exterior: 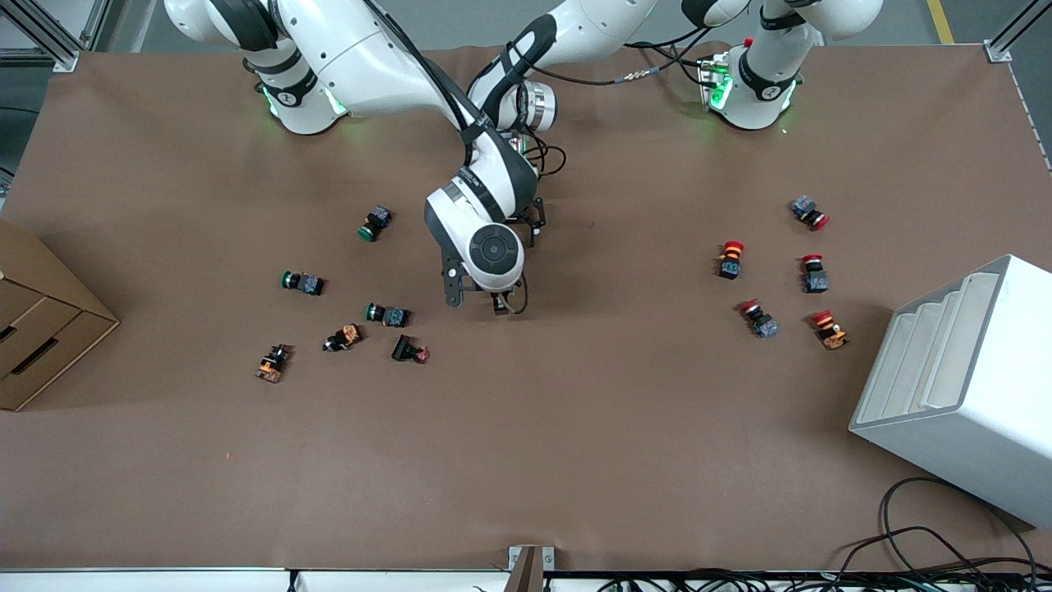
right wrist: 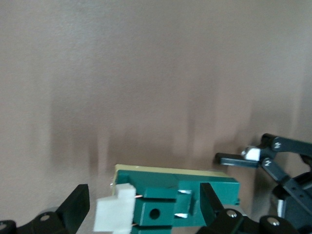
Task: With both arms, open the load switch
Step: 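Reach the right gripper over the white switch lever, then press the white lever down with the right gripper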
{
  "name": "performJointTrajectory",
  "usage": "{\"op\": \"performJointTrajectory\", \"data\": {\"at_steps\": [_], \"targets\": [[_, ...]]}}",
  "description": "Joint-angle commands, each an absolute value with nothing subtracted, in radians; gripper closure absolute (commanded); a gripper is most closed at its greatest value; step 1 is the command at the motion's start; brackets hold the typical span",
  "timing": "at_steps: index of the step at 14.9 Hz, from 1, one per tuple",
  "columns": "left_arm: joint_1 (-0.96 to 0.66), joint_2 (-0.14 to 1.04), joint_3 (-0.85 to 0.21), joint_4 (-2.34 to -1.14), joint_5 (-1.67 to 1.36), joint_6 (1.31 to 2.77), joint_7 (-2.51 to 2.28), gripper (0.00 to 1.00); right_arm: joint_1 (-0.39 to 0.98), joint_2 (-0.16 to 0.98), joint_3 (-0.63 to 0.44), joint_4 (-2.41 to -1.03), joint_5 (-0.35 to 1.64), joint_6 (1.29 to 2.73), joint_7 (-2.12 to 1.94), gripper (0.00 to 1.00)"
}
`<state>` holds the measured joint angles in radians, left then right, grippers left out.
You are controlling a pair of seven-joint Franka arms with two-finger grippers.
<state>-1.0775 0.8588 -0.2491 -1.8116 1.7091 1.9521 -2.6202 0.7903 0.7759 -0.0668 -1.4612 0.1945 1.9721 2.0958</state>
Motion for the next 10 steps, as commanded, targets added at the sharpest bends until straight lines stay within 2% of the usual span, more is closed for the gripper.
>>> {"op": "performJointTrajectory", "data": {"at_steps": [1, 10], "targets": [[-1.088, 0.902, -0.242, -1.792, 1.707, 1.967, -2.683, 0.00, 0.793, 0.765, -0.054, -1.447, 0.216, 1.909, 2.112, 0.00], [-1.091, 0.911, -0.241, -1.792, 1.715, 1.967, -2.596, 0.01, 0.804, 0.765, -0.043, -1.379, 0.247, 1.784, 2.154, 0.00]]}}
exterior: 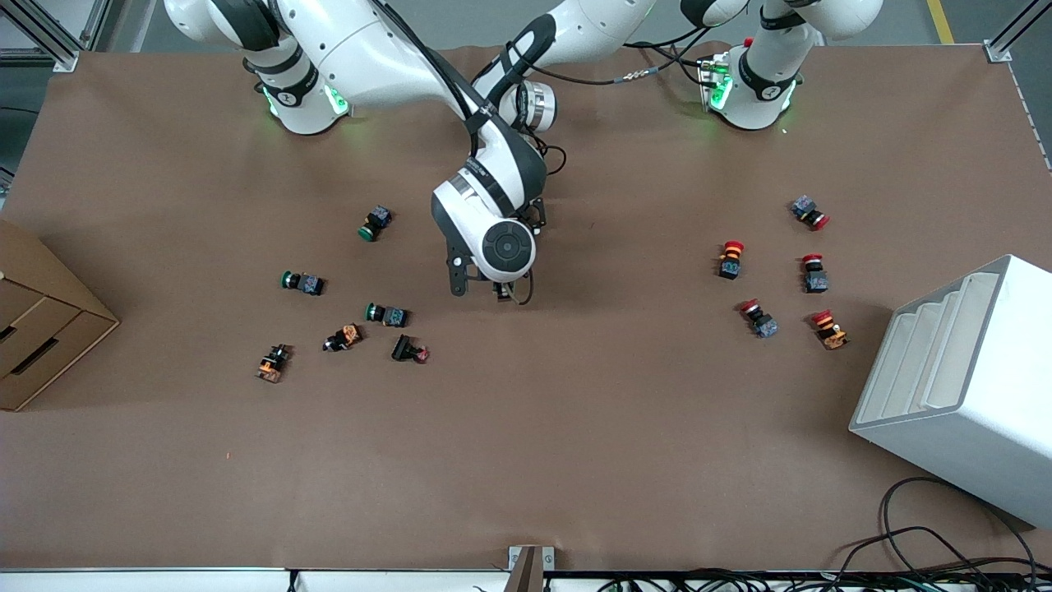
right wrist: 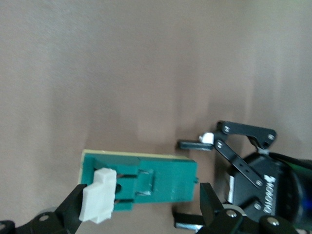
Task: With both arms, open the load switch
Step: 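Press the white lever down with the right gripper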
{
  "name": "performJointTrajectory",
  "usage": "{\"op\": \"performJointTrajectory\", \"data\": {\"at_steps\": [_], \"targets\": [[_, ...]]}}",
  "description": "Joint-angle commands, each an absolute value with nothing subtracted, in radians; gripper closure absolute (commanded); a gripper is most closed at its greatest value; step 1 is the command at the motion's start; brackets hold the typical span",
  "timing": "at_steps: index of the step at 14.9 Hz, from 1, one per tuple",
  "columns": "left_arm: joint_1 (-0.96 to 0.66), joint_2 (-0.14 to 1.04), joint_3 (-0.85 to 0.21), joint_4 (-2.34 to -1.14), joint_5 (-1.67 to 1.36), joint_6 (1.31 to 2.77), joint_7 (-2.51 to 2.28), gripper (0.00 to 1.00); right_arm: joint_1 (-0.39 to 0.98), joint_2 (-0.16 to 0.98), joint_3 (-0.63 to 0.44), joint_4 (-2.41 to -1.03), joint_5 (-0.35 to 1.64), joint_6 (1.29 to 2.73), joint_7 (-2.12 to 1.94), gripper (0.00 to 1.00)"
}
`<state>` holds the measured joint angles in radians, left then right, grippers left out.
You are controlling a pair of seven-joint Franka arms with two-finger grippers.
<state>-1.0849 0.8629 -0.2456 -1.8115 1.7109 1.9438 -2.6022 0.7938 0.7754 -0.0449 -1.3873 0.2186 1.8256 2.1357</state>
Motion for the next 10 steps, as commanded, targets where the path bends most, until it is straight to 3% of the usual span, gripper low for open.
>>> {"op": "performJointTrajectory", "data": {"at_steps": [1, 10], "targets": [[-1.091, 0.911, -0.241, -1.792, 1.713, 1.967, -2.583, 0.01, 0.808, 0.765, -0.040, -1.370, 0.248, 1.761, 2.154, 0.00], [-1.091, 0.913, -0.242, -1.790, 1.713, 1.967, -2.580, 0.01, 0.811, 0.765, -0.020, -1.367, 0.252, 1.669, 2.152, 0.00]]}}
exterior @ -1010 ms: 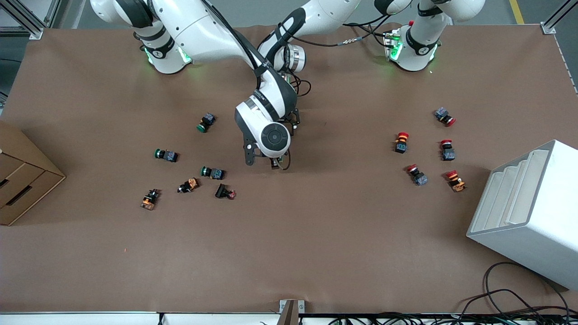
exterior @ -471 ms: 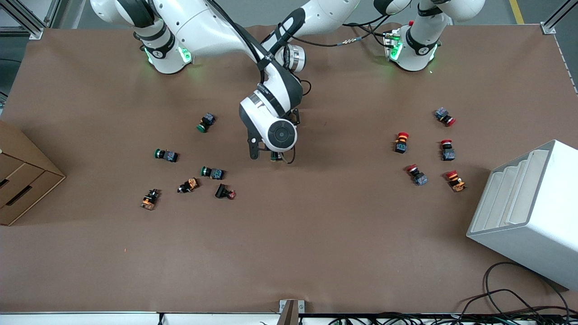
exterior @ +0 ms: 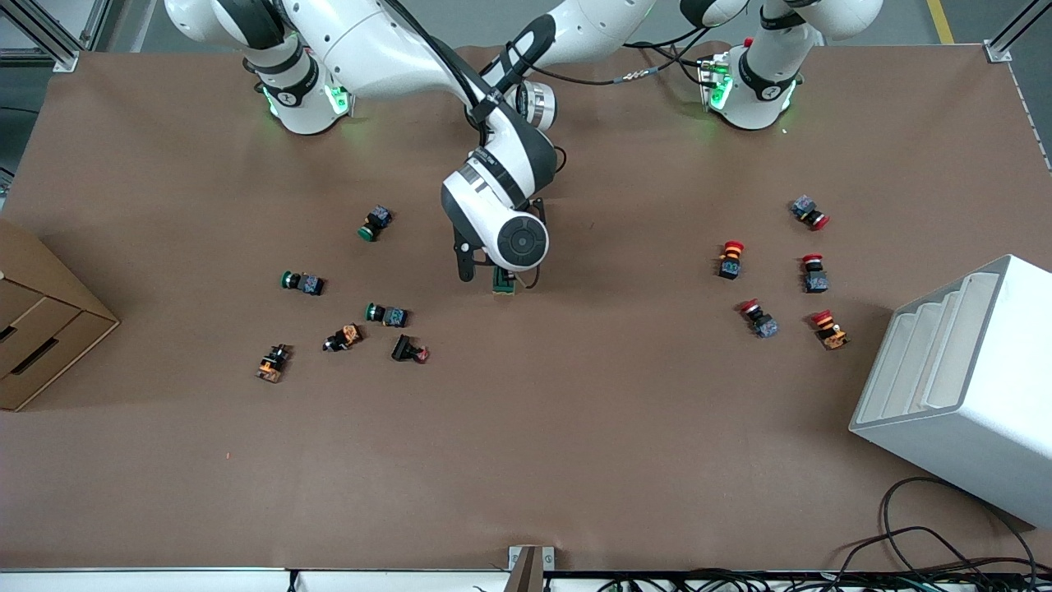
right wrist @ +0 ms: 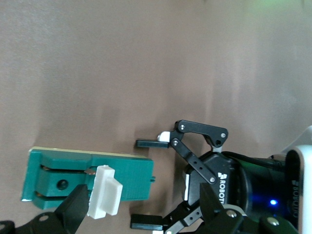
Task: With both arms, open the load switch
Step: 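Press the white lever down with the right gripper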
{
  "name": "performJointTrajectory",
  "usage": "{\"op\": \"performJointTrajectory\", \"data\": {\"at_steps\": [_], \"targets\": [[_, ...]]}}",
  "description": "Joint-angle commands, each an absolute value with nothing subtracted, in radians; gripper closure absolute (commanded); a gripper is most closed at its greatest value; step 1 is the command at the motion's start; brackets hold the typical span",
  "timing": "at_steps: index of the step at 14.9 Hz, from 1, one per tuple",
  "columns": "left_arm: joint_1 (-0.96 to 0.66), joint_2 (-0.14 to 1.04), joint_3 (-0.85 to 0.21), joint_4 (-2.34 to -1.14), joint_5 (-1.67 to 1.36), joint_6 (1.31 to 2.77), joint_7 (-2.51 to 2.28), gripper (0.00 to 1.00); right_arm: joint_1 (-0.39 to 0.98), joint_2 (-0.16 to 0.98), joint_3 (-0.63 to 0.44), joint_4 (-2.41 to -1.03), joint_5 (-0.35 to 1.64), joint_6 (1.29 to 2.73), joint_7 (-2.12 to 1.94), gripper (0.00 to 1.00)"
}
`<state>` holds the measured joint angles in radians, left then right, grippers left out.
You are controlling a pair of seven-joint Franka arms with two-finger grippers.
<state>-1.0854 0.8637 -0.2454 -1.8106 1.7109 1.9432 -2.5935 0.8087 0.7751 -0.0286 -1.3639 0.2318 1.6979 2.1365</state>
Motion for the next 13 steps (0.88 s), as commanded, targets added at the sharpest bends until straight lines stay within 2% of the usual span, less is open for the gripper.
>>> {"op": "performJointTrajectory", "data": {"at_steps": [1, 13], "targets": [[-1.091, 0.913, -0.242, -1.790, 1.713, 1.967, -2.580, 0.01, 0.813, 0.765, -0.020, -1.367, 0.252, 1.669, 2.151, 0.00], [-1.091, 0.919, -0.242, -1.790, 1.709, 1.968, -2.586, 0.01, 0.830, 0.775, -0.015, -1.381, 0.247, 1.674, 2.143, 0.00]]}}
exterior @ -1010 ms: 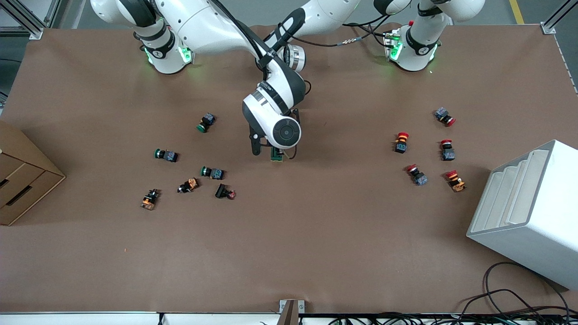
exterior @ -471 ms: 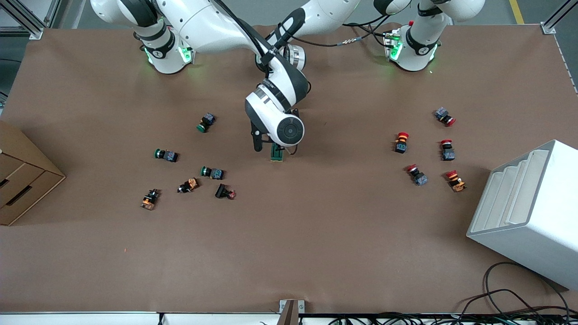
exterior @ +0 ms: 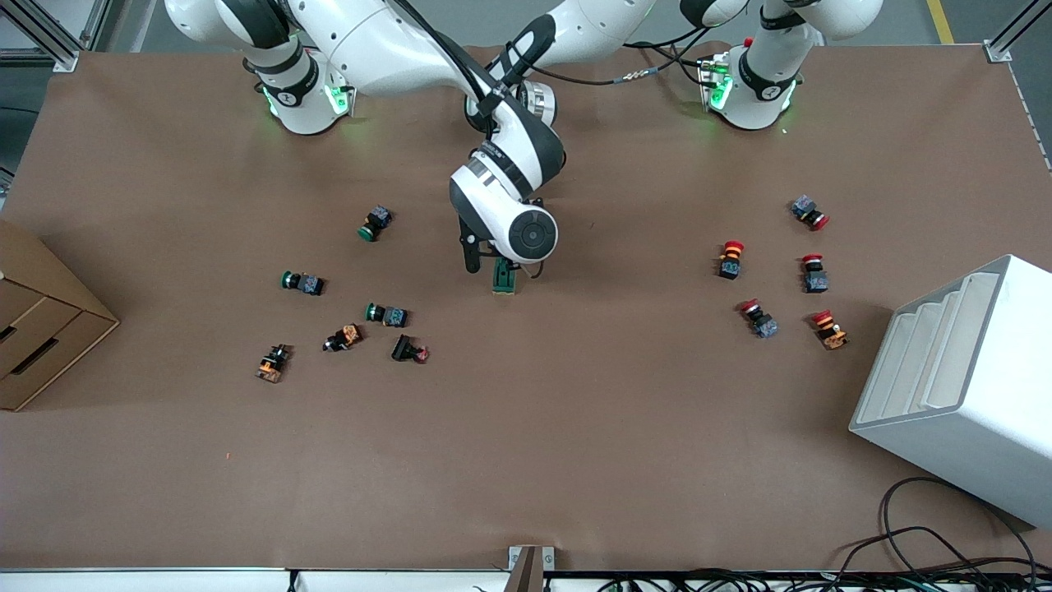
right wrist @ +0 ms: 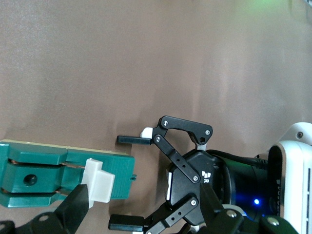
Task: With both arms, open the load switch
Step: 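Press the white lever down with the right gripper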
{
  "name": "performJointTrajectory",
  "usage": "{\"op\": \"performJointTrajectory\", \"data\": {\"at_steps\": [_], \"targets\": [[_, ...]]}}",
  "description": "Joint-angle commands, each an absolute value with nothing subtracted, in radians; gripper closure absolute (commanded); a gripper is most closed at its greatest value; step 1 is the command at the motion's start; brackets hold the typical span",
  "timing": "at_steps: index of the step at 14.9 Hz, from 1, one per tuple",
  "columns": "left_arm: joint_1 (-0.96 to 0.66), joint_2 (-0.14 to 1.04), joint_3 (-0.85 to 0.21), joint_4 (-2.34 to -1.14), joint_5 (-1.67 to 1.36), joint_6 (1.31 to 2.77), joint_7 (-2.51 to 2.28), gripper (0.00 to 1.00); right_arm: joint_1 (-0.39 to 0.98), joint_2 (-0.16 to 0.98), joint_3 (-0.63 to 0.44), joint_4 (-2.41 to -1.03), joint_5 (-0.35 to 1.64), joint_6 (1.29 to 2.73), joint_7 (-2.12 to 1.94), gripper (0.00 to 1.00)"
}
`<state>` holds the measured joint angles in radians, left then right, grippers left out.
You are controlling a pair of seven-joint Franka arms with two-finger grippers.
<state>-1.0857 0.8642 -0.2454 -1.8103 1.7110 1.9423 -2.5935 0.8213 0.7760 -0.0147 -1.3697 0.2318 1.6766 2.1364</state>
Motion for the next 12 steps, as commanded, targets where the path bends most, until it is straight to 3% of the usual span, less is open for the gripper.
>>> {"op": "performJointTrajectory", "data": {"at_steps": [1, 12], "targets": [[-1.091, 0.917, -0.242, -1.790, 1.709, 1.968, -2.586, 0.01, 0.830, 0.775, -0.015, -1.384, 0.247, 1.675, 2.141, 0.00], [-1.088, 0.908, -0.244, -1.781, 1.704, 1.970, -2.576, 0.01, 0.830, 0.784, -0.015, -1.378, 0.241, 1.674, 2.143, 0.00]]}}
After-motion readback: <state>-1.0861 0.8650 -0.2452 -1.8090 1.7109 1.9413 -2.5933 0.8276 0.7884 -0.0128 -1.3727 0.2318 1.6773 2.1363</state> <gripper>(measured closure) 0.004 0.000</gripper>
